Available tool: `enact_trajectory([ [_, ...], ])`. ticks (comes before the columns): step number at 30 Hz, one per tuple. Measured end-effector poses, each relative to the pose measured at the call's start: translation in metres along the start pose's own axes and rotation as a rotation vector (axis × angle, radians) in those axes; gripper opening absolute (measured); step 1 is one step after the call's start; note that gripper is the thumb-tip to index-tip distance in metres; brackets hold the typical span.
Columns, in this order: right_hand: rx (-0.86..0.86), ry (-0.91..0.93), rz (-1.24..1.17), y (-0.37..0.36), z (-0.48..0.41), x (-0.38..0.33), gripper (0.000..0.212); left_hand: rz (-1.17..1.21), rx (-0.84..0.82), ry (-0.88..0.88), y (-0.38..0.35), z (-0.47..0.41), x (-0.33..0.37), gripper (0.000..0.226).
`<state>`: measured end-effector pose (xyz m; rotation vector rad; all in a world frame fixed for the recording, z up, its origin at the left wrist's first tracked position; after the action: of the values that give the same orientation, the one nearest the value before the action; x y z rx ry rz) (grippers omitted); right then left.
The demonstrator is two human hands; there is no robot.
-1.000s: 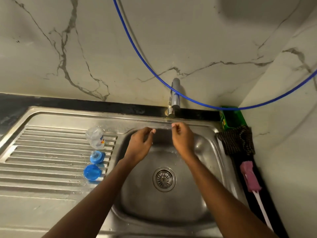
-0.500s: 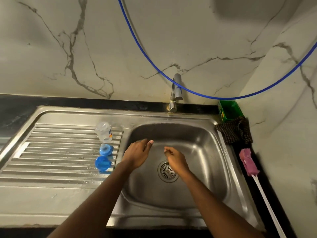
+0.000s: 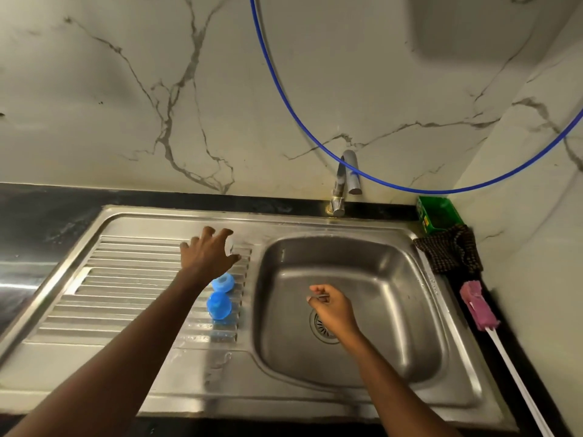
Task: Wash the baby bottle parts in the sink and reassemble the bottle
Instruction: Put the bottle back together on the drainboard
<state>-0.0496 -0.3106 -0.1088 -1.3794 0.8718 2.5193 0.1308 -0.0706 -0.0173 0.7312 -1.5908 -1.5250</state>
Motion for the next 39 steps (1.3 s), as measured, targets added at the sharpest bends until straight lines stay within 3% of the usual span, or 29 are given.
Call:
enact_trajectory([
  [2,0.023,-0.021,-0.025,0.004,0.002,0.006,0.019,0.121,0.009,-0.01,-0.001,-0.002,0.0,0.063],
  [8,0.165,-0.039,-0.122,0.045,0.016,0.011,0.018,0.45,0.273,-0.072,0.038,-0.009,0.03,0.054],
  [10,0.207,-0.053,-0.18,0.06,0.019,0.012,0.017,0.709,0.248,-0.077,0.037,-0.007,0.05,0.047],
  [13,0.227,-0.078,-0.229,0.079,0.021,0.014,0.013,0.695,0.096,-0.142,0.009,-0.004,0.084,0.046],
  [14,0.23,-0.074,-0.221,0.083,0.02,0.015,0.012,0.705,0.023,-0.108,-0.007,0.001,0.091,0.047],
  [16,0.229,-0.06,-0.199,0.089,0.019,0.016,0.012,0.677,0.063,-0.028,-0.024,0.007,0.093,0.048],
  [21,0.181,-0.042,-0.187,0.086,0.018,0.009,0.012,1.212,0.244,0.136,-0.007,0.021,0.096,0.05],
  [26,0.037,-0.008,-0.068,0.042,0.015,-0.003,0.014,1.452,0.269,0.376,0.001,0.042,0.061,0.066],
  [34,-0.159,0.152,0.145,-0.059,0.022,-0.074,0.012,1.274,0.34,0.44,0.028,0.07,-0.021,0.058],
  [39,0.031,0.048,0.031,-0.063,0.006,-0.081,0.014,1.259,0.221,0.358,0.031,0.055,-0.026,0.055],
])
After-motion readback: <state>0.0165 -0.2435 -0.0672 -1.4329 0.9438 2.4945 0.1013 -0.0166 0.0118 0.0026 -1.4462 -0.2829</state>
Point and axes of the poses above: each hand's wrist, its own z-axis away from the middle knuckle, its own y-axis out of the back of the hand, x = y × z, the point moved 8 cm from there along -z, towards the middle knuckle, and after that the axes turned 13 degrees about -y, right-handed, at the moved point
